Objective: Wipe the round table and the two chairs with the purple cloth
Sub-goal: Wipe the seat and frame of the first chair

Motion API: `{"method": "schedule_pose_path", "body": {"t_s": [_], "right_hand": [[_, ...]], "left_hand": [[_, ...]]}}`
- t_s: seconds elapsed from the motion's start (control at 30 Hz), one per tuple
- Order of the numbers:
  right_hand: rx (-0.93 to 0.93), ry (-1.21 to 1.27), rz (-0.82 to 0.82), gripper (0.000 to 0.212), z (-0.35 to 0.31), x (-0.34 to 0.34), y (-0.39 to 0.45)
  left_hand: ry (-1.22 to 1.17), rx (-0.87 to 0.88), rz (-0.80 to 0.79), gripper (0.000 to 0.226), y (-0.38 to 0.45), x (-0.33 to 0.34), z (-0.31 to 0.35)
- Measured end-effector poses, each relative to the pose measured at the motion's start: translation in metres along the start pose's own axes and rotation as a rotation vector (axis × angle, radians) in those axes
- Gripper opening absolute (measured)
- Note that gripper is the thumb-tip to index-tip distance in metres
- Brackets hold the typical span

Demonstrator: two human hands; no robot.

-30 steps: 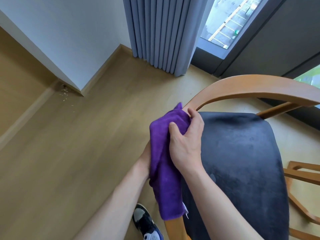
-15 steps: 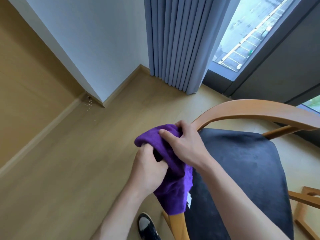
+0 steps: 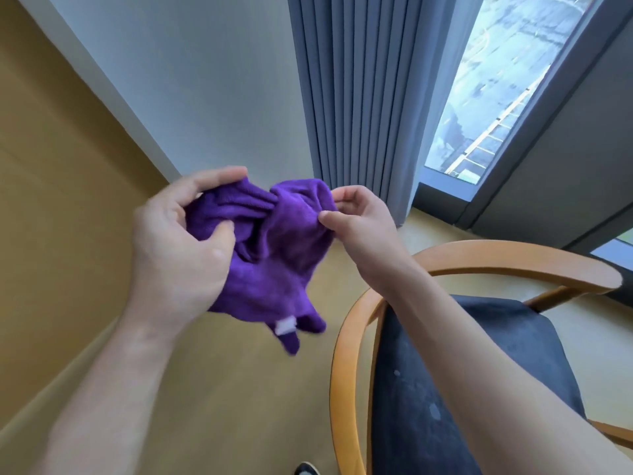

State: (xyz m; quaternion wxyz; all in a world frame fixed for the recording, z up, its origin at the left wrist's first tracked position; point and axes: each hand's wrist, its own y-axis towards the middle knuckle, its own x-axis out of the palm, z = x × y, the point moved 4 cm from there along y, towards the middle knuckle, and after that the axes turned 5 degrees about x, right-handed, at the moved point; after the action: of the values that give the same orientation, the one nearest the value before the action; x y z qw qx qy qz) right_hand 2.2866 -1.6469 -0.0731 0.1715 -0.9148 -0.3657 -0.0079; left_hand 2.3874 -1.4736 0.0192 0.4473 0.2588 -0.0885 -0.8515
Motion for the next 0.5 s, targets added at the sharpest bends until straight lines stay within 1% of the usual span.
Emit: {"method": "schedule_pose_path", "body": {"t_s": [0.1, 0.13, 0.17, 0.2, 0.23, 0.27, 0.3, 0.33, 0.37, 0.4, 0.43, 0.47, 0.5], "right_hand": [[-0.055, -0.136, 0.121, 0.014, -0.005, -0.008, -0.008], [-0.031, -0.126, 0.136, 0.010, 0.001, -0.014, -0.012], [0.030, -0.047, 0.102, 0.016, 0.013, -0.020, -0.018], [0.125, 0.083, 0.024, 0.027, 0.028, -0.027, -0.024], [0.214, 0.223, -0.057, 0.036, 0.044, -0.035, -0.032], [0.281, 0.345, -0.112, 0.040, 0.061, -0.043, -0.040], [0.336, 0.390, -0.113, 0.038, 0.079, -0.052, -0.045], [0.384, 0.363, -0.055, 0.036, 0.099, -0.063, -0.050], [0.421, 0.251, 0.037, 0.036, 0.118, -0.074, -0.052], [0.452, 0.114, 0.125, 0.034, 0.134, -0.084, -0.056], [0.476, 0.009, 0.175, 0.035, 0.147, -0.089, -0.059], [0.501, -0.033, 0.197, 0.038, 0.157, -0.091, -0.063], [0.509, -0.035, 0.207, 0.042, 0.164, -0.091, -0.066]], "left_hand": [[0.007, 0.069, -0.032, 0.053, -0.014, 0.020, 0.030], [0.006, 0.089, -0.061, 0.051, -0.023, 0.034, 0.037], [-0.008, 0.087, -0.114, 0.051, -0.035, 0.050, 0.040], [-0.054, 0.057, -0.202, 0.052, -0.048, 0.069, 0.040], [-0.128, -0.007, -0.323, 0.055, -0.061, 0.088, 0.036], [-0.229, -0.098, -0.463, 0.059, -0.075, 0.106, 0.030], [-0.308, -0.194, -0.554, 0.061, -0.088, 0.118, 0.018], [-0.347, -0.272, -0.547, 0.060, -0.098, 0.125, 0.000], [-0.333, -0.342, -0.462, 0.057, -0.105, 0.128, -0.023], [-0.257, -0.416, -0.345, 0.051, -0.111, 0.129, -0.051], [-0.131, -0.505, -0.254, 0.043, -0.120, 0.130, -0.081], [-0.020, -0.620, -0.228, 0.037, -0.131, 0.132, -0.110], [0.013, -0.772, -0.271, 0.042, -0.144, 0.138, -0.133]]}}
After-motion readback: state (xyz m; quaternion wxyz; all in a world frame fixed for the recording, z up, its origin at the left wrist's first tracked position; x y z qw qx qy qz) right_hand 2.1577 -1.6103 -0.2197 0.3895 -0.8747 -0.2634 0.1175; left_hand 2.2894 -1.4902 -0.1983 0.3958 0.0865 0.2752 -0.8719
